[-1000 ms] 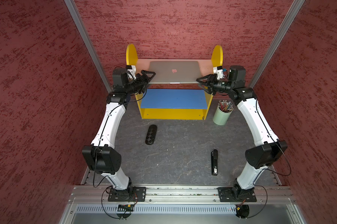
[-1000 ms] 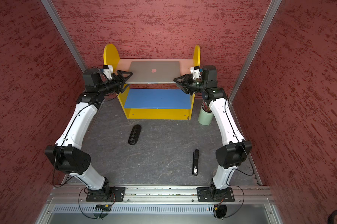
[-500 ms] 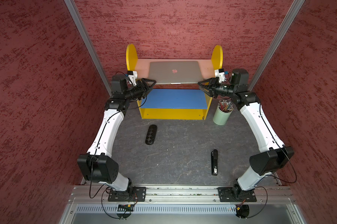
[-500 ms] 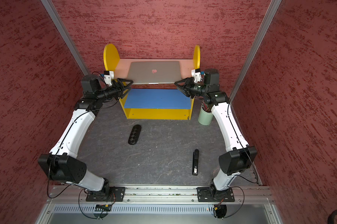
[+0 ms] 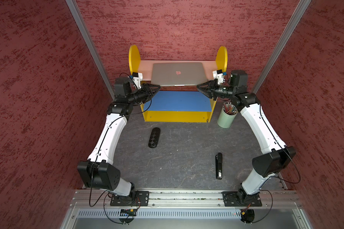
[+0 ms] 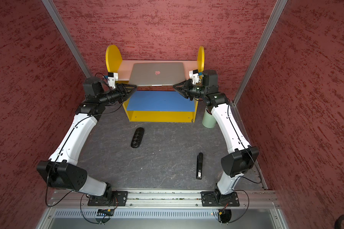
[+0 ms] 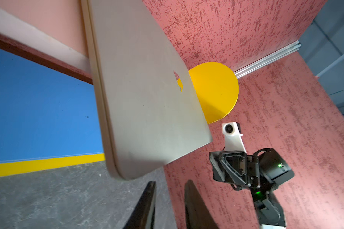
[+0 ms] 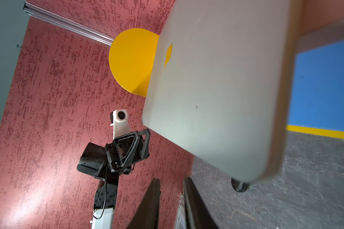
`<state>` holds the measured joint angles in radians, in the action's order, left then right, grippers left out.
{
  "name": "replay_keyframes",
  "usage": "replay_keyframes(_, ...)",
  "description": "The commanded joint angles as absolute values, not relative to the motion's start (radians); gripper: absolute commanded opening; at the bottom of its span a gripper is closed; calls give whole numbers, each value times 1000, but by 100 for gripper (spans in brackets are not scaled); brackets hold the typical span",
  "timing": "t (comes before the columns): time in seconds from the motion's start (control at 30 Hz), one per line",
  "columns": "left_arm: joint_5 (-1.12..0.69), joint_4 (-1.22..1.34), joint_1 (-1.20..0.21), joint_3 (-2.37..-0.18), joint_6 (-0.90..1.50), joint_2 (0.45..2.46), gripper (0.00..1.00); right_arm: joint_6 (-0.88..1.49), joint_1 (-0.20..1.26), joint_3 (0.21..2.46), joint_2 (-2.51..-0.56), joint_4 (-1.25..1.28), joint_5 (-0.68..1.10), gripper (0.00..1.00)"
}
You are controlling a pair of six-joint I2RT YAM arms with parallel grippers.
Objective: Close the laptop lid and set it aside
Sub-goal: Place the laptop on the shelf.
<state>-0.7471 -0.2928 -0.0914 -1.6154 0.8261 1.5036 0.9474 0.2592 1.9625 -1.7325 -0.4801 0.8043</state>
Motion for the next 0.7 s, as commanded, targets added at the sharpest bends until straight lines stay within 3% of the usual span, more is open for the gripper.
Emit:
replay_keyframes(0.0, -771, -292, -103, -1614, 800, 1505, 21, 925, 275, 2010, -1755, -482, 799, 25)
replay_keyframes(0.17, -772, -295, -107, -1617, 792, 1522, 14, 925, 287, 2031, -1783, -484, 794, 24)
replay_keyframes(0.67, -781, -335, -94, -1757, 782, 1648, 13, 932, 300, 2161, -1901, -515, 774, 25)
